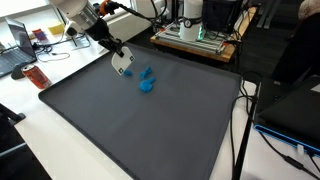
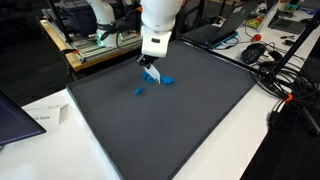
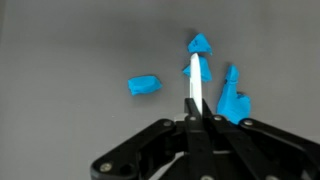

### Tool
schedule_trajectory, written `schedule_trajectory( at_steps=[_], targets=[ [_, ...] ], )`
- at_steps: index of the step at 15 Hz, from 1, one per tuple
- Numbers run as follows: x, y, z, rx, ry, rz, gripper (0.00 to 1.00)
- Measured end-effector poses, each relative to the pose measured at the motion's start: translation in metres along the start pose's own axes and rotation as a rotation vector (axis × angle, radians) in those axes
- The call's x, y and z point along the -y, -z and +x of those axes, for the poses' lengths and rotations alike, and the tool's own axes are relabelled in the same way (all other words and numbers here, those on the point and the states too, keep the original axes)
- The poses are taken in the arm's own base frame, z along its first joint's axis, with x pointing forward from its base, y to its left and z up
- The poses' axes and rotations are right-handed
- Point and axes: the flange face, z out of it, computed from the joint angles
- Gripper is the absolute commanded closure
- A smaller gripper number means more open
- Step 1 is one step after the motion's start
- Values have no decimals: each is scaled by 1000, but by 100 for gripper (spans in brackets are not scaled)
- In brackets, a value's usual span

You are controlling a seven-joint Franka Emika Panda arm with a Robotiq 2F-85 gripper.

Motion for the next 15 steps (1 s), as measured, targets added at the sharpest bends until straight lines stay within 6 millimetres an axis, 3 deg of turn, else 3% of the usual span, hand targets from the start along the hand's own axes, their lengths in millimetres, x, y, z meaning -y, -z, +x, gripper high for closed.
schedule_trajectory(
  at_steps=[4,15],
  targets=[
    [-18,-3,9,-11,52,103,99],
    [-31,-23,42,-60,180,308,99]
  ],
)
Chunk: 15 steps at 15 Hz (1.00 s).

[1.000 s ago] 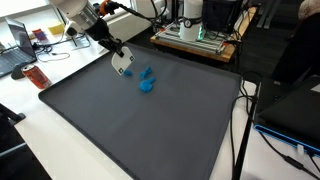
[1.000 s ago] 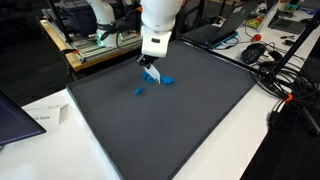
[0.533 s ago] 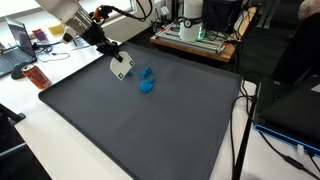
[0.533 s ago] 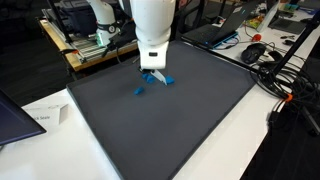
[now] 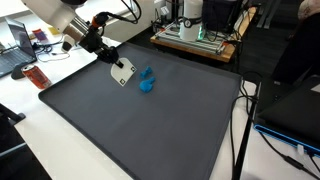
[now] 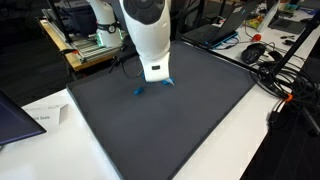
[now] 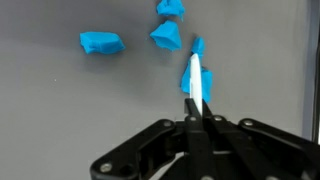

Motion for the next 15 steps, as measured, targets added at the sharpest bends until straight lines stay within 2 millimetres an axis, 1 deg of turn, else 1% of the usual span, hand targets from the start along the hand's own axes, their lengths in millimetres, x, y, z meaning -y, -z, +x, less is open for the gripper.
schedule_trajectory(
  at_steps=[3,6,10,15],
  targets=[
    [-13,-2,3,4,33,56,99],
    [-23,-6,5,42,80,104,99],
    [-27,-15,6,135,137,168,99],
    [-30,-20,8,210,195,218,99]
  ],
)
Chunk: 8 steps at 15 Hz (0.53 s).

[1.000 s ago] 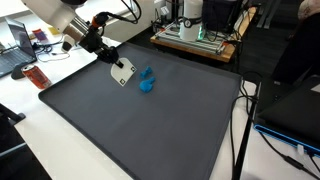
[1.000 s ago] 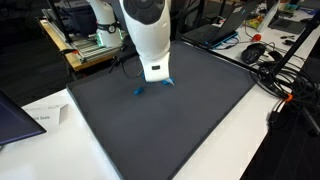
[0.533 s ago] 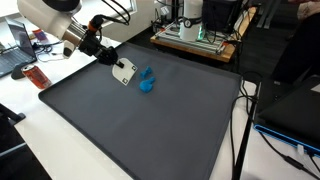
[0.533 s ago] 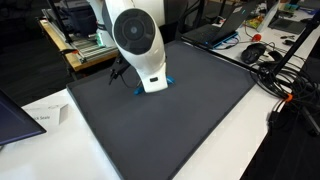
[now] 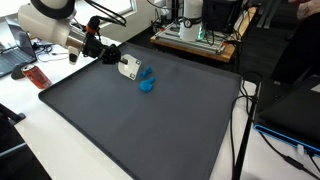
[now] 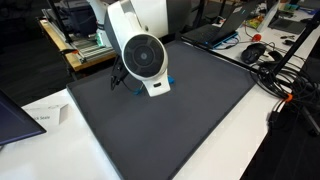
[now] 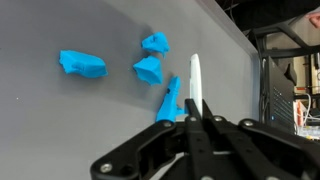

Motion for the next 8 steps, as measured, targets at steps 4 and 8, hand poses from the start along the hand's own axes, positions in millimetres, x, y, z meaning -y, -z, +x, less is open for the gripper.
schedule_trajectory(
  at_steps=[4,8],
  targets=[
    [-1,-1,0,47,65,33,99],
    [-2,3,1,57,113,30,99]
  ],
)
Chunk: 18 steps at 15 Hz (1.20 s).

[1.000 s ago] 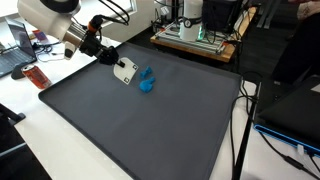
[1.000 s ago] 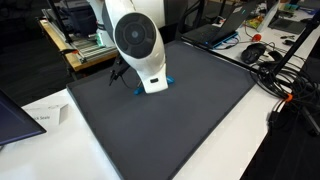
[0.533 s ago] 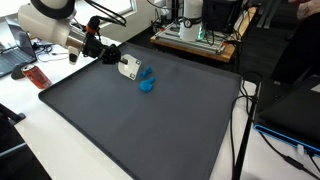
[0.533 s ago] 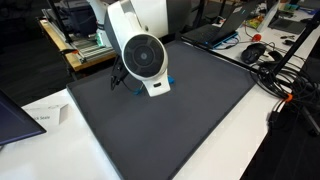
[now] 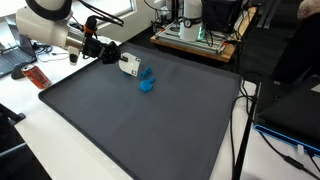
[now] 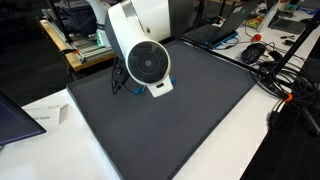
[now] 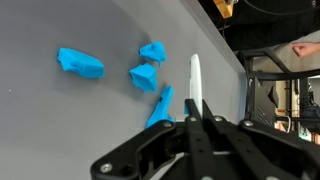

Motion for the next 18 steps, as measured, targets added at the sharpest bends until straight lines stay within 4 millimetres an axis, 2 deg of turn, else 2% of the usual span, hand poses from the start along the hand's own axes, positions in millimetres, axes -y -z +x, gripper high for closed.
schedule_trajectory(
  at_steps=[4,7,12,18],
  targets=[
    [2,9,3,-10,71,-72,99],
    [11,22,8,-16,138,-179,99],
    [45,37,10,-16,227,-328,99],
    [81,37,-7,-17,235,-442,99]
  ],
)
